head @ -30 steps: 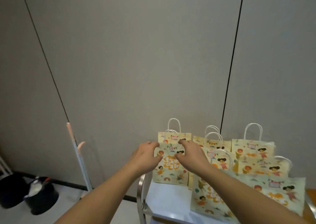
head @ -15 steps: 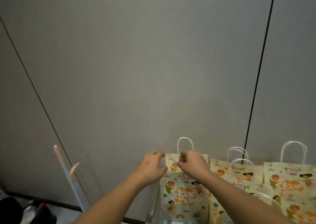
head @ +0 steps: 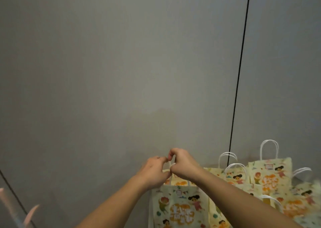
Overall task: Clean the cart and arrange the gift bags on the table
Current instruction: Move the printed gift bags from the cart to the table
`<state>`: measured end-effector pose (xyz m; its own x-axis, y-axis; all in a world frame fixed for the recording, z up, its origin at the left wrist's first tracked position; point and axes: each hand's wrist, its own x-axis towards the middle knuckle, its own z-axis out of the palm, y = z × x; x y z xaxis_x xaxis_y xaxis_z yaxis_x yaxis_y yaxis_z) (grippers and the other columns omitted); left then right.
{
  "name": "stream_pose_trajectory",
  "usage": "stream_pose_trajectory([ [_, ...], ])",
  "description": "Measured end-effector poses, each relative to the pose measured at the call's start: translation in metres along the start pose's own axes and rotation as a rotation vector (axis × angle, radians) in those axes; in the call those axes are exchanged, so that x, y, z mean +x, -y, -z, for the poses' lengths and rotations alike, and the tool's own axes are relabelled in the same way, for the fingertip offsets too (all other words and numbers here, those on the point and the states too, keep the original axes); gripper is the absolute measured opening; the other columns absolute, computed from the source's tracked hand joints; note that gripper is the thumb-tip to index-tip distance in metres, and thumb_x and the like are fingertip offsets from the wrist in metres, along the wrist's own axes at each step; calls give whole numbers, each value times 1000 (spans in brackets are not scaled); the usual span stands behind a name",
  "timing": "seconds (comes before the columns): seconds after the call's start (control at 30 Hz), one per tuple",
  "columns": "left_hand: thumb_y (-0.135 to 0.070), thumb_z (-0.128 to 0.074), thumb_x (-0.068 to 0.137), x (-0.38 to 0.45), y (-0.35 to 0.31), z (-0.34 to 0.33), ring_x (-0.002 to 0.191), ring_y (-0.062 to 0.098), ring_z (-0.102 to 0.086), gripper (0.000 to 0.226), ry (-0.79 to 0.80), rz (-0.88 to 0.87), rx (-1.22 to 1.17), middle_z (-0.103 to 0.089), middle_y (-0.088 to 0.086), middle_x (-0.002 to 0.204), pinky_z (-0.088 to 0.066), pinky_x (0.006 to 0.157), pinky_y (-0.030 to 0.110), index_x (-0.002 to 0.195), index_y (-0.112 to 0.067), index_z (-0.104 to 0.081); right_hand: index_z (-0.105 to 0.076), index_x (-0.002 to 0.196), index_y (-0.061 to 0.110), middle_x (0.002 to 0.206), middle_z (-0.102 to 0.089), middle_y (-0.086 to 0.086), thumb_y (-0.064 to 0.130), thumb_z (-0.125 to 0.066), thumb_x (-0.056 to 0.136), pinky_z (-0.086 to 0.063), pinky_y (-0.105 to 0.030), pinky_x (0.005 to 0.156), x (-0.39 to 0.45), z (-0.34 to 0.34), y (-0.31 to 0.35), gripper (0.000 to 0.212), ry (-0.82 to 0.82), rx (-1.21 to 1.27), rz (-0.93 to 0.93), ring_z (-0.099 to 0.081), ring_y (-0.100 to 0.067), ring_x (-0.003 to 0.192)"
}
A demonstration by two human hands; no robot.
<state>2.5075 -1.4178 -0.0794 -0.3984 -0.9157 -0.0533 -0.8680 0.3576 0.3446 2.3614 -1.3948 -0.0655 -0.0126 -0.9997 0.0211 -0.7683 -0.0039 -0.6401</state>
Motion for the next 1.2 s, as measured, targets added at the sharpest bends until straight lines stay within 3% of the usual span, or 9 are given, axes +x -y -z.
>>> stream_pose_trajectory([
  [0.2, -53, -57, 93, -17, 12, 39, 131, 21, -50, 56, -11, -168, -24, -54, 3, 142, -43, 106, 34, 142, -27, -51, -62, 92, 30, 76, -65, 0, 7, -64, 73, -54, -32, 60, -30, 42, 62, 30, -303, -34, -74, -62, -14, 71],
  [0.33, -44, -60, 97, -33, 1, 61, 103, 10, -59, 36, -77, -297, -141, -63, -6, 118, -48, 78, 21, 128, -26, -61, -62, 81, 26, 74, -65, 4, 26, -71, 82, -52, -30, 60, -59, 83, 97, 8, -499, -88, -69, -63, -14, 72],
  [0.47, -40, -57, 100, -50, -31, 86, 97, 9, -56, 23, -220, -401, -201, -62, -8, 110, -47, 78, 25, 116, -26, -65, -67, 81, 21, 80, -66, 5, 41, -70, 89, -56, -35, 72, -95, 118, 125, 22, -644, -155, -83, -63, -13, 78],
  [0.6, -42, -61, 97, -76, -72, 106, 97, 15, -64, 20, -247, -474, -257, -69, -6, 104, -58, 85, 37, 107, -27, -69, -65, 64, 15, 62, -60, 2, 44, -63, 96, -53, -36, 63, -146, 152, 143, 44, -728, -321, -131, -56, -13, 60],
  [0.73, -40, -63, 97, -115, -120, 110, 91, 11, -66, 15, -176, -605, -304, -69, -9, 96, -61, 83, 37, 104, -28, -69, -65, 67, 7, 59, -55, -2, 45, -59, 97, -46, -31, 55, -213, 179, 150, 49, -701, -570, -240, -51, -16, 56],
  [0.87, -34, -63, 97, -166, -181, 95, 89, 9, -63, 9, -97, -758, -282, -66, -10, 92, -60, 82, 34, 99, -28, -68, -53, 59, 11, 56, -46, -1, 45, -60, 96, -36, -28, 50, -294, 200, 141, 50, -719, -631, -370, -43, -16, 53],
  [1.0, -26, -61, 95, -230, -252, 69, 88, 9, -63, 8, 0, -918, -271, -65, -10, 94, -61, 79, 30, 99, -28, -68, -57, 60, 7, 57, -47, -5, 35, -63, 92, -41, -34, 56, -386, 219, 121, 43, -803, -620, -541, -47, -21, 59],
  [1.1, -37, -65, 93, -290, -308, 46, 83, 5, -65, 5, 91, -1032, -344, -66, -12, 92, -60, 75, 27, 96, -33, -66, -47, 54, 11, 55, -41, -3, 26, -63, 87, -34, -30, 51, -461, 231, 108, 40, -871, -603, -640, -43, -21, 56],
  [1.2, -54, -65, 92, -356, -362, 22, 75, 4, -67, 24, 215, -1074, -442, -70, -10, 85, -55, 64, 20, 91, -31, -69, -56, 59, 9, 65, -55, -7, 25, -63, 86, -43, -31, 58, -542, 240, 97, 32, -936, -585, -723, -54, -25, 65],
])
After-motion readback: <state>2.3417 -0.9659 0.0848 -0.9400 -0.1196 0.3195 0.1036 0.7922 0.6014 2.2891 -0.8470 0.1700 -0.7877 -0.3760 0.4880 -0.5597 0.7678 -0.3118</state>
